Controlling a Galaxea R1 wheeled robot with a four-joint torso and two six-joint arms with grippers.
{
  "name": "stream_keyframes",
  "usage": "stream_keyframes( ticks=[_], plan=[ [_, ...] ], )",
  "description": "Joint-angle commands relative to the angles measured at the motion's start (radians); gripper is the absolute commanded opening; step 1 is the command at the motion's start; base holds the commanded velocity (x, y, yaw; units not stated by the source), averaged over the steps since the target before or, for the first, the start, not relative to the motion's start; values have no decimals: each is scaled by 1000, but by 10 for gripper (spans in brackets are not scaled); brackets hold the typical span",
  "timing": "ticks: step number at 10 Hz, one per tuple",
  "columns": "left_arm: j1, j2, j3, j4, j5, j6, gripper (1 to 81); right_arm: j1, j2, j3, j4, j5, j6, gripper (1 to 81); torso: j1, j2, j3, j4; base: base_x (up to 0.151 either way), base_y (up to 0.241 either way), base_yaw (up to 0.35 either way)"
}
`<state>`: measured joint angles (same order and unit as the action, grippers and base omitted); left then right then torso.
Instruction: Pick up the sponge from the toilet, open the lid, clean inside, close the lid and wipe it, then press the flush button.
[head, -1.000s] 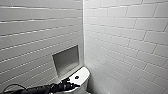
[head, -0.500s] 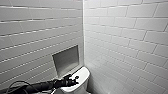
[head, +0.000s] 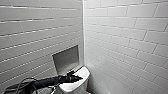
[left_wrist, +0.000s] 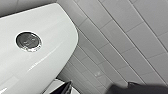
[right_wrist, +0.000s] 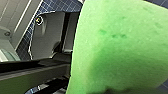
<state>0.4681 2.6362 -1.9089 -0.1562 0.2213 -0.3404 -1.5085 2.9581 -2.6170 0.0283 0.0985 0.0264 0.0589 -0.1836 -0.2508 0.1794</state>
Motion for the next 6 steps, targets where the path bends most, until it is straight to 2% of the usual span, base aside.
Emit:
stream_keyframes(
  ticks=[1, 6],
  plan=[
    [-194, 29, -56, -22, 24, 4, 811, 29, -3, 9, -1, -54, 0, 10, 0, 0, 0, 0, 0, 0, 0],
    [-219, 33, -81, -19, 24, 4, 811, 29, 0, 9, -2, -54, 0, 10, 0, 0, 0, 0, 0, 0, 0]
  ],
)
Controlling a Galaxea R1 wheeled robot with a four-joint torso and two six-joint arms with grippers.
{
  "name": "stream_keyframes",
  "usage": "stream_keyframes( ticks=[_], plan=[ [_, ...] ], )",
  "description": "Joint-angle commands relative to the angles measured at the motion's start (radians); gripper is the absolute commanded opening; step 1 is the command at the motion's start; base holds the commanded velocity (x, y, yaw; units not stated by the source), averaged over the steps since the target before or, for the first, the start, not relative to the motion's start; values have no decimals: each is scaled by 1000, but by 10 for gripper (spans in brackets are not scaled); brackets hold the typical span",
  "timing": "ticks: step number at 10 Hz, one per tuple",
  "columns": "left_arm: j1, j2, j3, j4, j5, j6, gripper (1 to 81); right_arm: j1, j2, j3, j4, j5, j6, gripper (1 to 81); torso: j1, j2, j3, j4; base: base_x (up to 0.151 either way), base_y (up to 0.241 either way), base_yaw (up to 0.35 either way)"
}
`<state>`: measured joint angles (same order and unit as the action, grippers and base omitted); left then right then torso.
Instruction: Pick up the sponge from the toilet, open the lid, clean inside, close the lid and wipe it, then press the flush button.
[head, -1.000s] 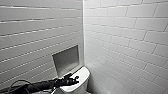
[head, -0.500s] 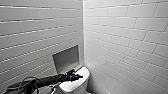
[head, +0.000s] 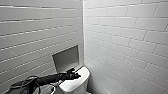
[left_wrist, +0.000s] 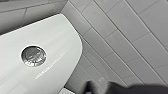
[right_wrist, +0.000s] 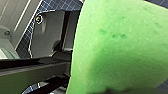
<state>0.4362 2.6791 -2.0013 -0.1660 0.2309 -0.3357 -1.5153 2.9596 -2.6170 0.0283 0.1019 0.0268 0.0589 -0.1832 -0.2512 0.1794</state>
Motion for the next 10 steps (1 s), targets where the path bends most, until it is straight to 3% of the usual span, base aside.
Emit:
stream_keyframes(
  ticks=[1, 4, 6, 7, 8, 10],
  plan=[
    [-194, -10, 10, -9, 15, -2, 10, 34, 0, 6, -1, -57, -1, 10, 0, 0, 0, 0, 0, 0, 0],
    [-199, 15, -36, -9, 15, -2, 10, 36, 0, 9, -1, -57, -1, 10, 0, 0, 0, 0, 0, 0, 0],
    [-199, 68, -135, -7, 15, -2, 10, 34, 2, 10, -1, -57, -1, 10, 0, 0, 0, 0, 0, 0, 0],
    [-204, 88, -163, -3, 16, -2, 10, 31, 2, 9, -2, -57, -1, 10, 0, 0, -21, 0, 0, 0, 0],
    [-208, 104, -192, -1, 36, 0, 10, 31, 2, 9, -2, -57, -1, 10, 0, 0, -72, 0, 0, 0, 0],
    [-218, 114, -214, -1, 38, -2, 10, 31, 2, 8, -2, -57, -1, 10, 0, 0, -103, 0, 0, 0, 0]
  ],
)
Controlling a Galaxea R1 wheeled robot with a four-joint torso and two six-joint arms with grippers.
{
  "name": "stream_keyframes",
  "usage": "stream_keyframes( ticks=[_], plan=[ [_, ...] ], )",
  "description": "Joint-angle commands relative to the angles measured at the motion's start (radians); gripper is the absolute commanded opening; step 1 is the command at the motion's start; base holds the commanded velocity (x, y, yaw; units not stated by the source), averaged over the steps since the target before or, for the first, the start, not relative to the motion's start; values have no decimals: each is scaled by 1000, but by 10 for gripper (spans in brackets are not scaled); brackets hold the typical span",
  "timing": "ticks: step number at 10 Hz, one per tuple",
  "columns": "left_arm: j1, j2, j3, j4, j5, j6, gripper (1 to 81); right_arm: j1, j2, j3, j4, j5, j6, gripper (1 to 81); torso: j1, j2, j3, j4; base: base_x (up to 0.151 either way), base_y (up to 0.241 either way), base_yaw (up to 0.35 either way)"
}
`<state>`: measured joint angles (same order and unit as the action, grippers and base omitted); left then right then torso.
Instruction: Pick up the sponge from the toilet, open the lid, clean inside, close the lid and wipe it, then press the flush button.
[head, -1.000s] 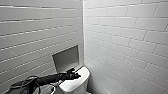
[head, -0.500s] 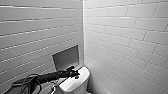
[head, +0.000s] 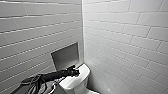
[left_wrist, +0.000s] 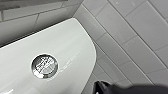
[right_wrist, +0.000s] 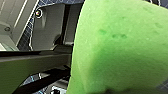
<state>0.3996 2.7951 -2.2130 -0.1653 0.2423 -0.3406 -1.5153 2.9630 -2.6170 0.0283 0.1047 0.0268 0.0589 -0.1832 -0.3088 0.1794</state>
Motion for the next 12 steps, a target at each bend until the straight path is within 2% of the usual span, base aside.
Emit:
stream_keyframes(
  ticks=[1, 2, 3, 5, 8, 9, 10, 11, 12],
  plan=[
    [-187, -5, -4, -2, 26, 5, 10, 31, -2, 9, -2, -60, -1, 10, 0, 0, -90, 0, 0, 0, 0],
    [-192, -9, -2, -2, 28, 5, 10, 31, 0, 11, -2, -60, -1, 10, 0, 0, -31, 0, 0, 0, 0],
    [-201, -9, -4, -2, 29, 5, 10, 31, 0, 11, -2, -60, -1, 10, 1, 1, -60, 0, 0, 0, 0],
    [-213, -14, -4, 0, 29, 5, 10, 31, 0, 9, -2, -60, -1, 10, 1, 1, -79, 0, 0, 0, 0],
    [-219, -15, -57, 6, 29, 5, 10, 28, 0, 10, -1, -60, -1, 10, 2, 1, -78, 0, 0, 0, 0],
    [-222, -12, -74, 21, 29, 5, 10, 28, 1, 11, -1, -60, -1, 10, 2, 1, -135, 0, 0, 0, 0],
    [-231, -9, -88, 40, 29, 5, 10, 28, 1, 10, -1, -60, -1, 10, 2, 1, -143, 0, 0, 0, 0],
    [-239, -11, -90, 44, 29, 5, 10, 26, 1, 9, -2, -60, -1, 10, 2, 1, -103, 0, 0, 0, 0],
    [-248, -9, -91, 46, 29, 5, 10, 29, 3, 11, -2, -60, -1, 10, 2, 1, -121, 0, 0, 0, 0]
  ],
)
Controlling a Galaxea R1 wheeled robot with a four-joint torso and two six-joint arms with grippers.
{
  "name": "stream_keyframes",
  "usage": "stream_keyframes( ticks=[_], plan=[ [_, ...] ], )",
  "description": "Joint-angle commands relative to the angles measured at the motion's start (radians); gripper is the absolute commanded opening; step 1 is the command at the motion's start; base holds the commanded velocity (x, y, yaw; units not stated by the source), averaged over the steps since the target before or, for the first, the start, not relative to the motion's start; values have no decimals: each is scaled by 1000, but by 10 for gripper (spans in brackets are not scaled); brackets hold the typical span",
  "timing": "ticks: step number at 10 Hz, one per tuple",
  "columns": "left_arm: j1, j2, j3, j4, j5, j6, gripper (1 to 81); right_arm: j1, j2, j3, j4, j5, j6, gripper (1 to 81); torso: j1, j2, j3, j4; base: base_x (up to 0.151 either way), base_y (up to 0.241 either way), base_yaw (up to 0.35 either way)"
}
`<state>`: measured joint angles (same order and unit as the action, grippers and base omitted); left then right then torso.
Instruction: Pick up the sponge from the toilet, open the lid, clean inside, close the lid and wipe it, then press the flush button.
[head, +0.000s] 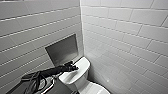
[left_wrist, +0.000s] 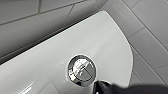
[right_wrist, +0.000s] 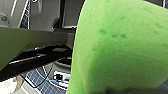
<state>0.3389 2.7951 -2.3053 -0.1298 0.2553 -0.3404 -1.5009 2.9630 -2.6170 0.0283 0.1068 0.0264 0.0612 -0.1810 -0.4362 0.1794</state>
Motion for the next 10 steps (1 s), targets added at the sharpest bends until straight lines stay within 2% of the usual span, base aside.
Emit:
stream_keyframes(
  ticks=[1, 4, 5, 6, 7, 8, 10],
  plan=[
    [-203, -9, -3, 10, 16, 4, 10, 15, 7, 11, -4, -62, -2, 10, 0, 0, 1, 0, 0, 0, 0],
    [-238, 0, -8, 15, 18, 4, 10, 15, 15, 5, -7, -62, -2, 10, 0, 0, -1, 0, 0, 0, 0],
    [-237, 26, -47, 27, 18, 6, 10, 13, 15, 5, -7, -64, -2, 10, 0, 0, -1, 0, 0, 0, 0],
    [-229, 55, -100, 47, 24, 6, 10, 15, 15, 5, -5, -64, -2, 10, 0, 0, -40, 0, 0, 0, 0],
    [-226, 81, -143, 56, 39, 6, 10, 13, 15, 5, -7, -64, -2, 10, 0, 0, -58, 0, 0, 0, 0],
    [-225, 92, -160, 56, 41, 6, 10, 14, 15, 5, -7, -64, -2, 10, 0, 0, -14, 0, 0, 0, 0],
    [-225, 98, -161, 58, 39, 8, 10, 13, 15, 8, -7, -64, -2, 10, 0, 0, -27, 0, 0, 0, 0]
  ],
)
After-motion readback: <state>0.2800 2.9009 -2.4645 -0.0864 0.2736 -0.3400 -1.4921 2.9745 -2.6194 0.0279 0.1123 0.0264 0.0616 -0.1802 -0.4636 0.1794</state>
